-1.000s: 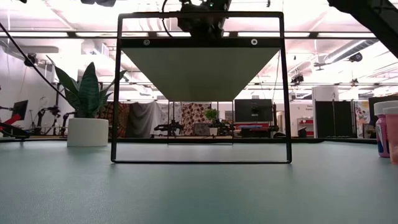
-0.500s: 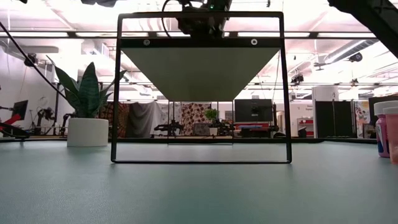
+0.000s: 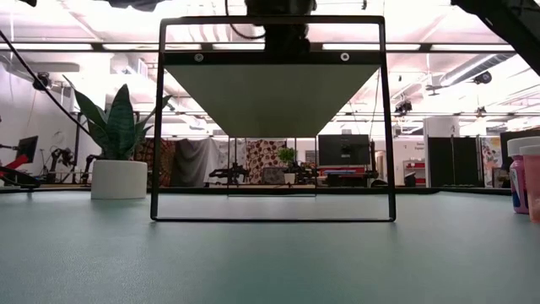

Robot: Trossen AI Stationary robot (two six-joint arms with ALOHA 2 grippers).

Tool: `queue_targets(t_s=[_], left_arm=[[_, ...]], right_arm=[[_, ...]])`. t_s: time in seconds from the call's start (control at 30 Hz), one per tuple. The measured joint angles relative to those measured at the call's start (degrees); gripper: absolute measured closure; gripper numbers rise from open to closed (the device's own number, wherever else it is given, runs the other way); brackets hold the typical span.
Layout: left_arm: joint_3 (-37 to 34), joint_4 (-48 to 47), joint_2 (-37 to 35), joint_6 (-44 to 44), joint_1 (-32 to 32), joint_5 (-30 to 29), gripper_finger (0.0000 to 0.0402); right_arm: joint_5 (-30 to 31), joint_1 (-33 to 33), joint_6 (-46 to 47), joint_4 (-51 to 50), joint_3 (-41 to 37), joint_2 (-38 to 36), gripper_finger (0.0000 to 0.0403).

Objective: Pick and place medicine bottles onto shelf by color
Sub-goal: Put the light yellow pill bottle on the shelf

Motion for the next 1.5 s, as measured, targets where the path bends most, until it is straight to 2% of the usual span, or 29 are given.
queue_targets(t_s=[0.17,0.43,0.67,0.87,1.07,1.5], left_arm=[[-0.5,0.3,-0.2,0.5,0.0,0.0,0.0398],[-2.3,6.6,0.3,-5.1,0.0,0.0,0.0398],[-2.7,9.8,1.2,-10.4,0.0,0.2,0.0398],[-2.7,12.1,3.5,-10.6,0.0,0.2,0.0398],[-2.7,14.0,5.9,-10.5,0.0,0.2,0.0398],[-2.6,15.0,7.0,-10.3,0.0,0.2,0.0398]], right_arm=[[0.0,-0.2,-4.1,-2.9,0.3,-2.1,0.0233],[0.0,-0.2,-10.2,-4.3,-2.6,-5.1,0.0328],[0.0,1.2,-11.7,1.4,-12.8,-8.4,0.0389],[0.0,2.2,-11.6,8.4,-24.4,-11.6,0.0394],[0.0,2.0,-10.1,12.4,-32.8,-15.6,0.0394],[0.2,1.0,-6.5,46.1,-56.3,-28.8,0.0394]])
